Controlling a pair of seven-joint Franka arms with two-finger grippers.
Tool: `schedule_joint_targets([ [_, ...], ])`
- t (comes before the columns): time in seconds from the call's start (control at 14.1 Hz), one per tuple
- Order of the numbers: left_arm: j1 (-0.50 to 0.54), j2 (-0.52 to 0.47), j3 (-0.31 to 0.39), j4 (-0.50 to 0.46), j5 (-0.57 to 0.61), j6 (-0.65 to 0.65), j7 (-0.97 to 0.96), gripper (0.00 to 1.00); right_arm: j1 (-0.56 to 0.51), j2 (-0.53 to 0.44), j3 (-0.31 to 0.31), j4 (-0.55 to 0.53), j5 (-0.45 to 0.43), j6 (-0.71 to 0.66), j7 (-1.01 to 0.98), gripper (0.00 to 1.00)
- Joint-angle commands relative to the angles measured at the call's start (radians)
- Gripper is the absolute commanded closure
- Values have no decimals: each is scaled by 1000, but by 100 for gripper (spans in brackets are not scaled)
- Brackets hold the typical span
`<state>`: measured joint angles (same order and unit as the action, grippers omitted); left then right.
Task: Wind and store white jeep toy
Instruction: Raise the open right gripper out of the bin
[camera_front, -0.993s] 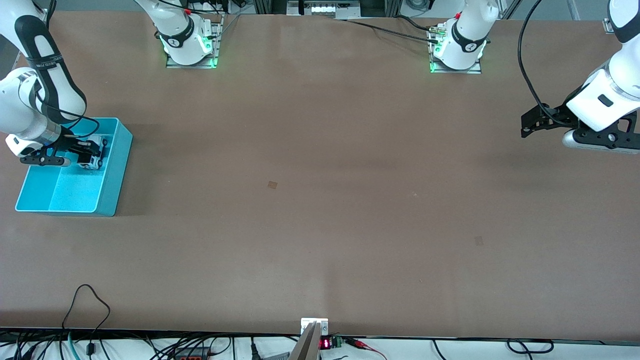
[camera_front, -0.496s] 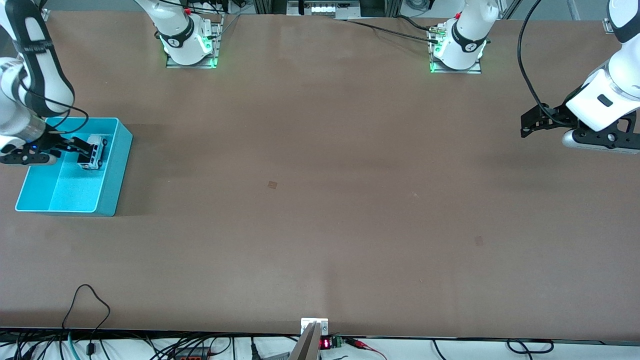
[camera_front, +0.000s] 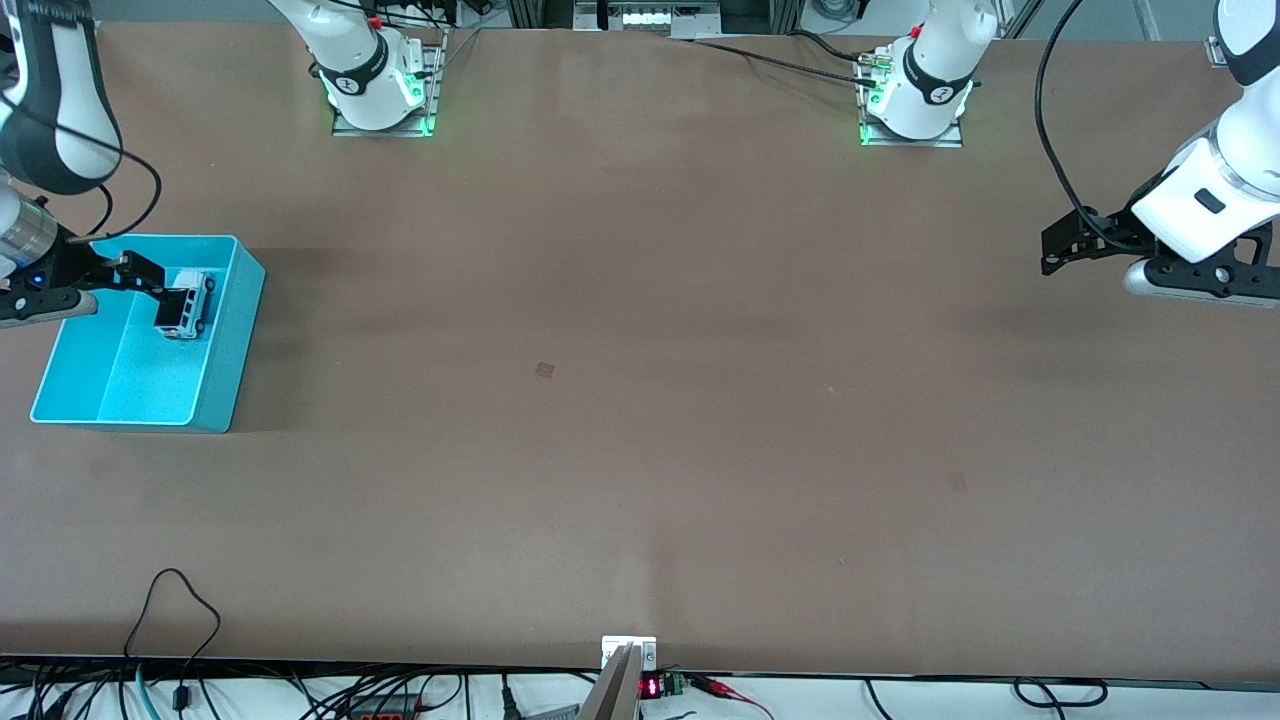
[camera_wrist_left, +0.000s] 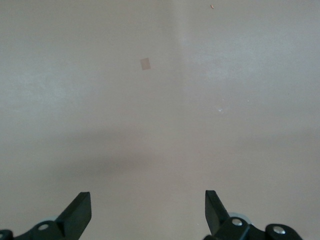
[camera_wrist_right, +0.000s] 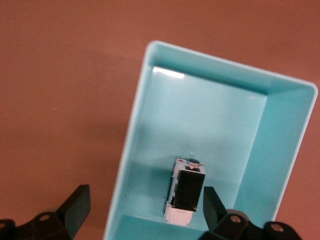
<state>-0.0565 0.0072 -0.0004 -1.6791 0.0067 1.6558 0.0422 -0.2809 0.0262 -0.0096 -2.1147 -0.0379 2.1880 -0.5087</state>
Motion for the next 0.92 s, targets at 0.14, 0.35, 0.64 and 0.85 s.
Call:
schedule_joint_targets([
  [0.14,-2,-23,-3,-16,18,-2,10,0,95,-15,8,154,53,-146,-2,0],
  [0.35,-2,-23,-3,-16,19,-2,10,0,158,-15,10,217,53,-160,42,0],
  [0.64,-2,-23,-3,-16,18,-2,10,0,239,-14,13,336,50,-293,235,0],
  [0.85,-2,-23,-3,-16,18,-2,10,0,267,-14,13,387,52,-332,384,0],
])
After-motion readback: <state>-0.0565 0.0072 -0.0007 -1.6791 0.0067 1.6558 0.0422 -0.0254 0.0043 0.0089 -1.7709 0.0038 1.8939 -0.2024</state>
